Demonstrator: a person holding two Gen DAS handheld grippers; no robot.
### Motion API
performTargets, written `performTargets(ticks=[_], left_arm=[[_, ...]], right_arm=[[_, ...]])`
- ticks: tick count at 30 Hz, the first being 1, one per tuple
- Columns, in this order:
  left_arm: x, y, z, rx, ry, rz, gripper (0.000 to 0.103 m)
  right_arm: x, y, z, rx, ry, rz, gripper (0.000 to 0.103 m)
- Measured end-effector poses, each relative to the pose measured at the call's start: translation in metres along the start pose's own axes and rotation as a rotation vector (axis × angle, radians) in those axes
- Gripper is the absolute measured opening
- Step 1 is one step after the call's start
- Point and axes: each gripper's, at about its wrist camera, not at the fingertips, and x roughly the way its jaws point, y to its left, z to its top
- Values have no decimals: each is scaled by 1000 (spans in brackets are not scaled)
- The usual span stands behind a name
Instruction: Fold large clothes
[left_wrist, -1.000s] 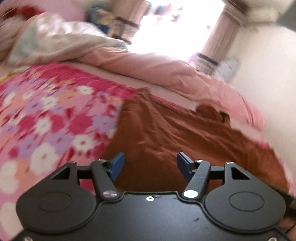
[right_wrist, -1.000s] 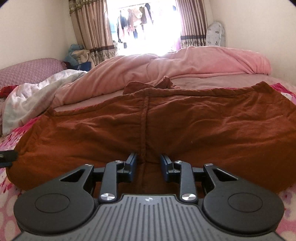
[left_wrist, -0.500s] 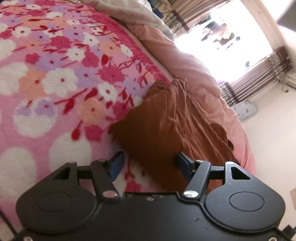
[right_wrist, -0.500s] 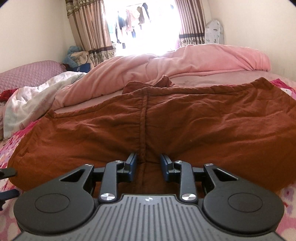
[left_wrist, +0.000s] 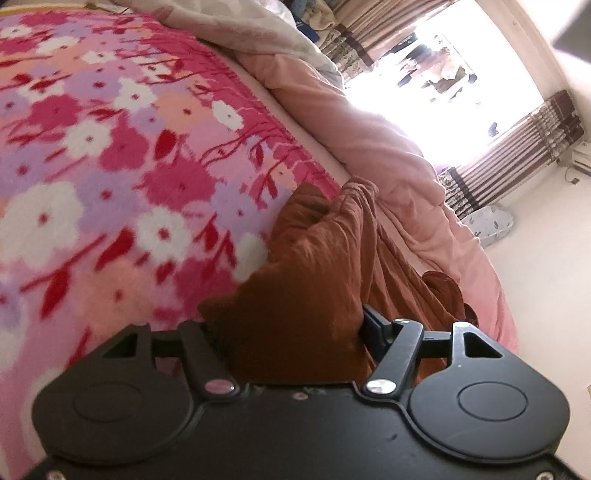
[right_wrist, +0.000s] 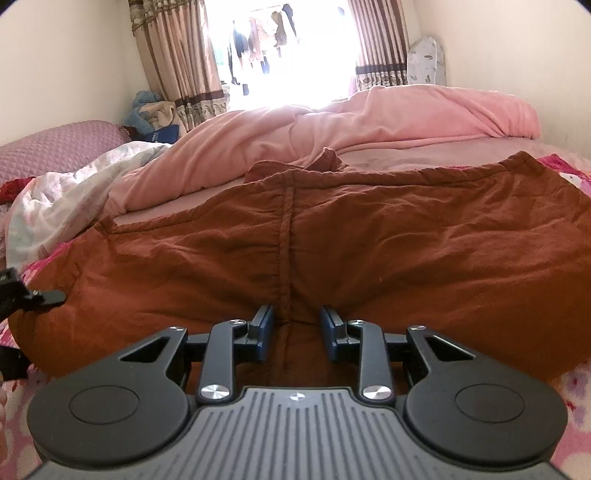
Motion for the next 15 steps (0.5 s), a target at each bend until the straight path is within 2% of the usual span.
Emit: performTargets(ticks=[5, 9, 15], left_arm=[[1, -8, 3, 69, 15, 8, 58], [-8, -15, 7, 108, -1, -20, 43], [-29, -47, 12, 187, -26, -85, 35]], right_arm=[[0, 4, -4, -11, -14, -14, 35], [0, 4, -5, -8, -15, -13, 35], [0, 3, -1, -11, -6, -11, 36]])
